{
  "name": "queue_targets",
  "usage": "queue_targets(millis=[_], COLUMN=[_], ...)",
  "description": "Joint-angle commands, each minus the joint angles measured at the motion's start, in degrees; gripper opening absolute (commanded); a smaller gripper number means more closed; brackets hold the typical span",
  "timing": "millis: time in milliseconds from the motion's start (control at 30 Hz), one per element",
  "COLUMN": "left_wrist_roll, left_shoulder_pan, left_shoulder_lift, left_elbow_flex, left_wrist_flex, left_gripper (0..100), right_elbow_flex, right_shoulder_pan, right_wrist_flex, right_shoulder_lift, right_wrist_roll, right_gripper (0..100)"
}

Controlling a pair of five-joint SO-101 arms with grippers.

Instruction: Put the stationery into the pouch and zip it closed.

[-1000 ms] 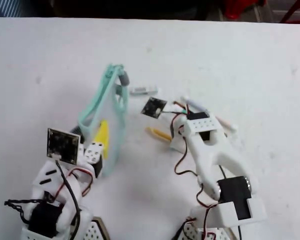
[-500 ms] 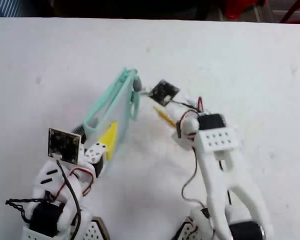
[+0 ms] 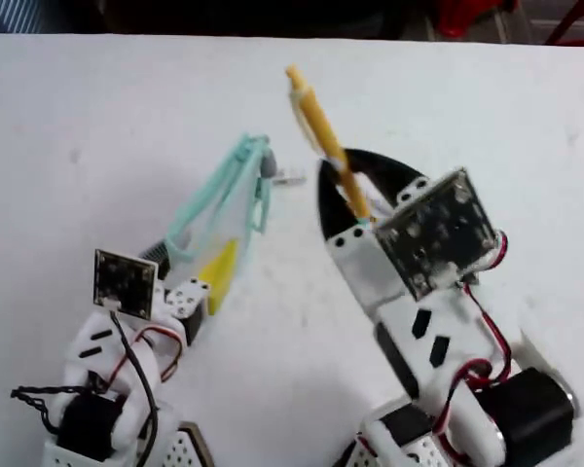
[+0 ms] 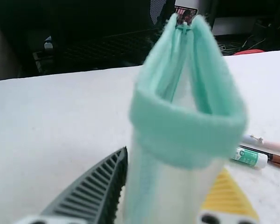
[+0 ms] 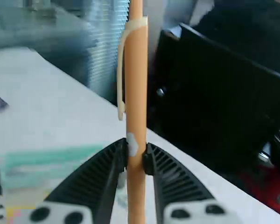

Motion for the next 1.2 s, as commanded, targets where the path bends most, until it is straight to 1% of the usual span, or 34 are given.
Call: queue_targets(millis=[0,67,233,300,433,667,733,933,1067,1100,1167], left_wrist_roll=[0.70,0.70,0.70,0.70,0.62,0.44,0.44,0.53,0.53,0.53,0.53], left_shoulder_pan=[-0.04,-0.22,-0.22,-0.22,-0.22,-0.22,-0.31,-0.31,-0.31,-0.31,-0.31], left_shoulder_lift=[0.48,0.48,0.48,0.48,0.48,0.48,0.48,0.48,0.48,0.48,0.48], left_elbow_flex=[0.00,0.00,0.09,0.09,0.09,0.09,0.09,0.09,0.09,0.09,0.09], left_wrist_flex=[-1.41,-1.41,-1.14,-1.14,-1.23,-1.41,-1.41,-1.41,-1.41,-1.41,-1.41], left_gripper=[24,24,24,24,24,24,24,24,24,24,24], right_elbow_flex=[-5.89,-6.42,-4.92,-3.52,2.81,19.52,22.59,24.26,24.26,24.26,24.18], right_shoulder_pan=[-7.52,-10.51,-15.43,-17.36,-17.63,-17.63,-17.63,-17.63,-17.63,-17.63,-17.63], right_wrist_flex=[-7.34,-10.42,-13.14,-14.55,-19.82,-31.87,-33.71,-30.55,-28.26,-27.65,-27.03], right_shoulder_lift=[5.05,8.13,15.60,16.75,15.69,10.07,8.22,3.47,3.21,3.21,3.21], right_wrist_roll=[-8.35,-10.29,-11.08,-13.36,-15.30,-15.38,-15.38,-14.95,-14.95,-14.95,-14.95], right_gripper=[1.7,1.7,1.7,1.7,1.7,1.7,1.7,1.7,2.5,3.8,9.7])
